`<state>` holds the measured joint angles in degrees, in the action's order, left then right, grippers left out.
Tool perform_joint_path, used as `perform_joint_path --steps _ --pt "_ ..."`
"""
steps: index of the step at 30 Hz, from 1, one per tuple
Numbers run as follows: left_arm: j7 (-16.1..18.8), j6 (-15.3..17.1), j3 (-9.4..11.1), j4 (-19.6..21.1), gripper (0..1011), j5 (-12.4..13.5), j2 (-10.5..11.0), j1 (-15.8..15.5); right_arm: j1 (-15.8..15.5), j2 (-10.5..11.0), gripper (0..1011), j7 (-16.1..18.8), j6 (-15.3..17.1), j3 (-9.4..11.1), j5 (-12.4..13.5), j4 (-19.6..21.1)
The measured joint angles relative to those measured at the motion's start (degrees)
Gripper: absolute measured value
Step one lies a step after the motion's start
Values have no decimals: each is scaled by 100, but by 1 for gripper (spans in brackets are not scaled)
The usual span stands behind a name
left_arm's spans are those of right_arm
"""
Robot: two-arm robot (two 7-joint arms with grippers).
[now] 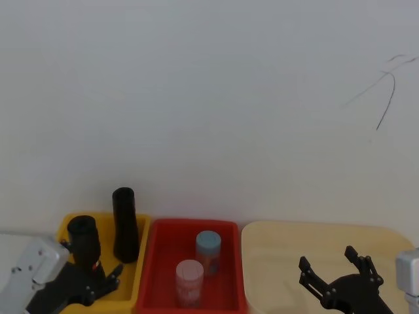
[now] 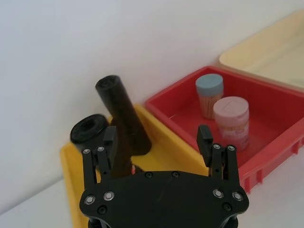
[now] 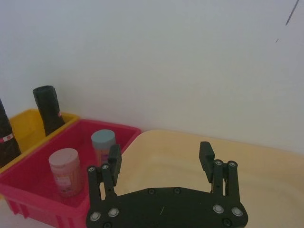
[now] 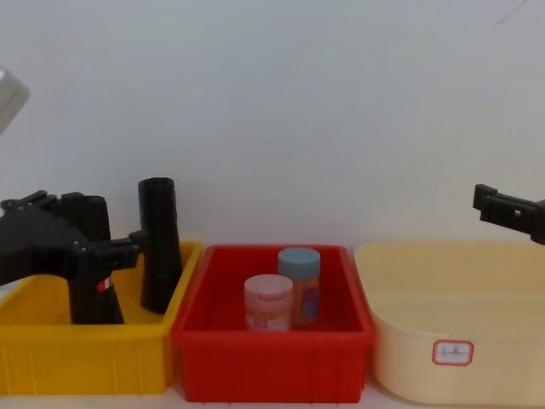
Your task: Pick up the garbage bag with the one hand and transfer it to the other hand.
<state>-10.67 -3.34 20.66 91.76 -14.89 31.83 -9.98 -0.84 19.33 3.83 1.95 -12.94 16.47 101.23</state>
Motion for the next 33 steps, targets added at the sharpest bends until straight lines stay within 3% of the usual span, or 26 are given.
perform_joint_path --steps 12,33 --pt "-213 15 -215 -282 1000 -191 84 -88 0 0 999 0 0 0 0 0" --pt "-254 385 -423 -862 1000 -298 -45 -427 0 0 1000 0 0 0 0 0"
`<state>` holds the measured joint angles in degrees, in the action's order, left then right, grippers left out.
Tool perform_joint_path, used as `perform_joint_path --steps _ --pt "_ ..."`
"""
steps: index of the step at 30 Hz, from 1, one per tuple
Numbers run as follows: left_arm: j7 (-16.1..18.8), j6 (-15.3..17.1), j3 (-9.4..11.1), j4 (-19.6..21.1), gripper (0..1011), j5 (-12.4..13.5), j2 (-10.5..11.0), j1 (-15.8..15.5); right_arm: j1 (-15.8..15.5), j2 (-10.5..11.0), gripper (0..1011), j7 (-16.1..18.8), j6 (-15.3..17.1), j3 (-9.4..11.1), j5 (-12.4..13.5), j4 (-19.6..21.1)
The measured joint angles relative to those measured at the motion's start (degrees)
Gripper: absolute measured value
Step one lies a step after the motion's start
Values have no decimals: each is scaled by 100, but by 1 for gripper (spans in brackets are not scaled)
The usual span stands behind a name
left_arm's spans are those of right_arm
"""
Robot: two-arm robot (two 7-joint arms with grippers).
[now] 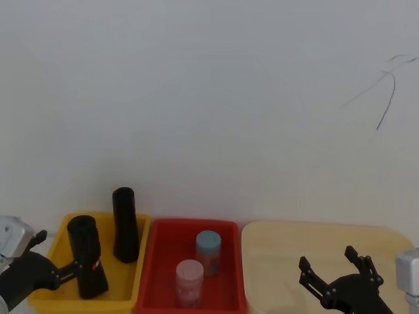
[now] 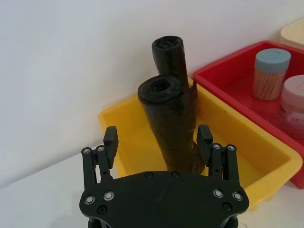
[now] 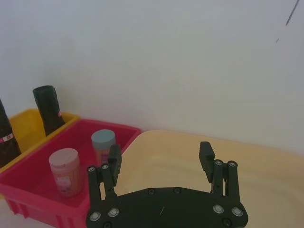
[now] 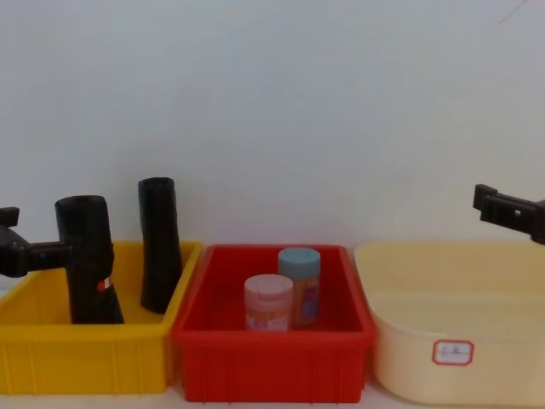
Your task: Pick up the garbage bag with the one hand and transfer it to the other hand.
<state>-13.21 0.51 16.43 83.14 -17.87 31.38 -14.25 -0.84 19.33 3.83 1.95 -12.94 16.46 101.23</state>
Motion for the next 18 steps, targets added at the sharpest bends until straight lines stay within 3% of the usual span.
perform_joint_path --steps 18 --pt "-171 -6 241 -620 1000 304 -306 -543 0 0 1000 0 0 0 0 0"
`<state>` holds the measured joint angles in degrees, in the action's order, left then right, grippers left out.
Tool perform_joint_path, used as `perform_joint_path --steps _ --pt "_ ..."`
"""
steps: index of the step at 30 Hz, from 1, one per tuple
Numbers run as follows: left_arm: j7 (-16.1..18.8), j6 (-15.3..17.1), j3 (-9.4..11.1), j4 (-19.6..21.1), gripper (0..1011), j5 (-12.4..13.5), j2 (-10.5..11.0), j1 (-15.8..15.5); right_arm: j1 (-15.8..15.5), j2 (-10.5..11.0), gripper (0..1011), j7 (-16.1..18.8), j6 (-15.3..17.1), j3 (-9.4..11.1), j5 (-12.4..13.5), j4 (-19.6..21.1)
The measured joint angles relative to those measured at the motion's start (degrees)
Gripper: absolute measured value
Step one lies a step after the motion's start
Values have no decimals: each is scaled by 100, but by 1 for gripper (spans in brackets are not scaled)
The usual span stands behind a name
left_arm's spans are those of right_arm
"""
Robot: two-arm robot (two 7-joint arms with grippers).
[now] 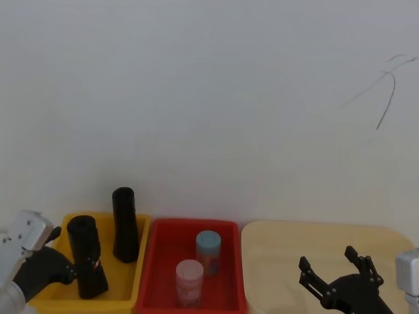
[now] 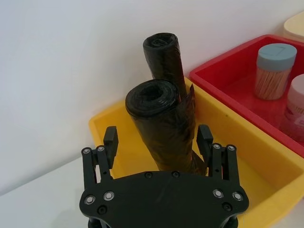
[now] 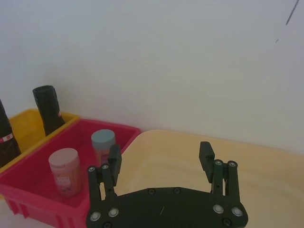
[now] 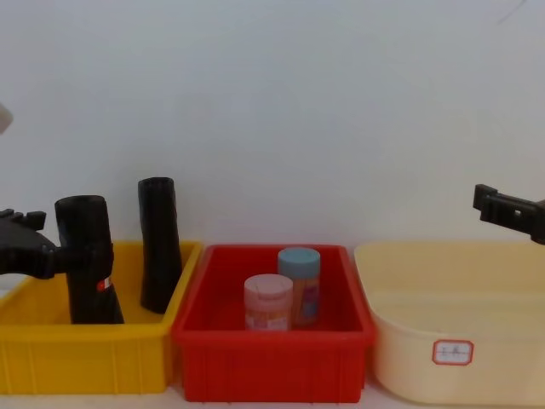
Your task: Pick up the garbage bag with the one hand and transfer it to the other hand.
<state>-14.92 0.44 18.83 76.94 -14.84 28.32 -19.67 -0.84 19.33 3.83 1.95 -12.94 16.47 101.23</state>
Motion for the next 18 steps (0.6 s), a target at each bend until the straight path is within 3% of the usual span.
perform_joint_path --steps 18 --pt "8 137 113 -567 1000 190 -315 -373 0 0 999 0 0 0 0 0"
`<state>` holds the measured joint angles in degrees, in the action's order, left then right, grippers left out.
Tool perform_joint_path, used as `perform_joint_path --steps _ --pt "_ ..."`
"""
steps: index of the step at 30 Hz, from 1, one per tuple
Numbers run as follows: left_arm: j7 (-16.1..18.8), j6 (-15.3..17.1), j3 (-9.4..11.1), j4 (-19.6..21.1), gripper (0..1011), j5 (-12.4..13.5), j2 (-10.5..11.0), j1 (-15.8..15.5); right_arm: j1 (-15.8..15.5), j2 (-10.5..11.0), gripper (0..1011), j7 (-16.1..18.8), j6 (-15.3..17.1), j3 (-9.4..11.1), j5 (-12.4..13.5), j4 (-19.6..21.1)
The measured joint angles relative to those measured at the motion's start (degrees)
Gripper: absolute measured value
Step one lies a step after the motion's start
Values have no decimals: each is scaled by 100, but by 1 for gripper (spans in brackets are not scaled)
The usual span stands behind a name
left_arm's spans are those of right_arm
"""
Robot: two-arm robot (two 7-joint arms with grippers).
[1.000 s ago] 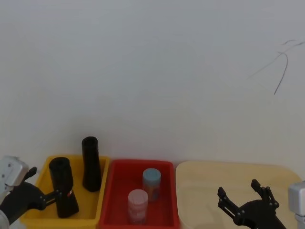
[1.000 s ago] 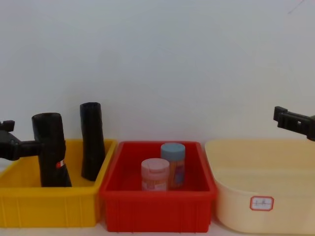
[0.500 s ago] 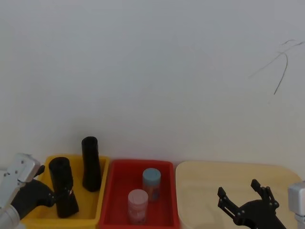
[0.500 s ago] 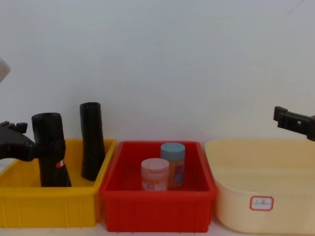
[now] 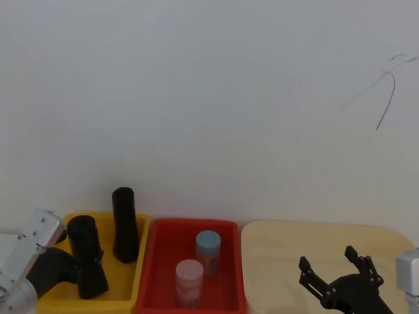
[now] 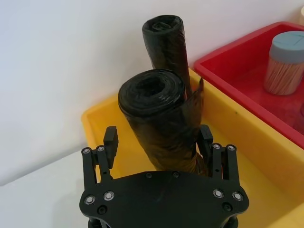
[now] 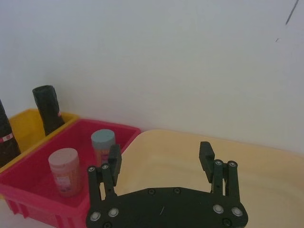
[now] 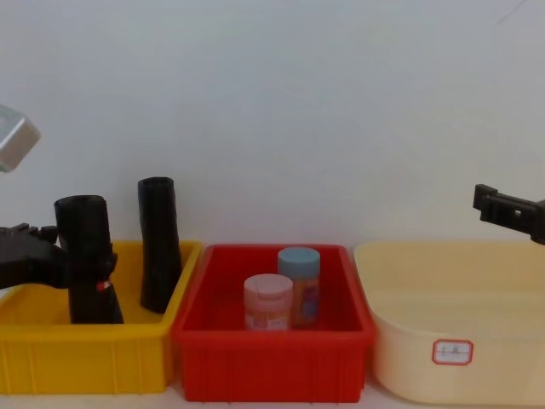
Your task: Pick up the garbage bag with the one hand and transfer it to the other hand.
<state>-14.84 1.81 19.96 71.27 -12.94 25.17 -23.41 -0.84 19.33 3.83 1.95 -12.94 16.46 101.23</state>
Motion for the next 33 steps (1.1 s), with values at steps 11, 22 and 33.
perform_joint_path --steps 11,22,33 --pt "-46 46 45 -198 1000 47 -116 -132 0 0 1000 0 0 0 0 0" --pt "-64 65 61 -271 1000 63 -160 -180 0 0 1000 0 0 0 0 0" --pt "-73 69 60 -305 1000 97 -220 -233 0 0 1000 0 0 0 0 0"
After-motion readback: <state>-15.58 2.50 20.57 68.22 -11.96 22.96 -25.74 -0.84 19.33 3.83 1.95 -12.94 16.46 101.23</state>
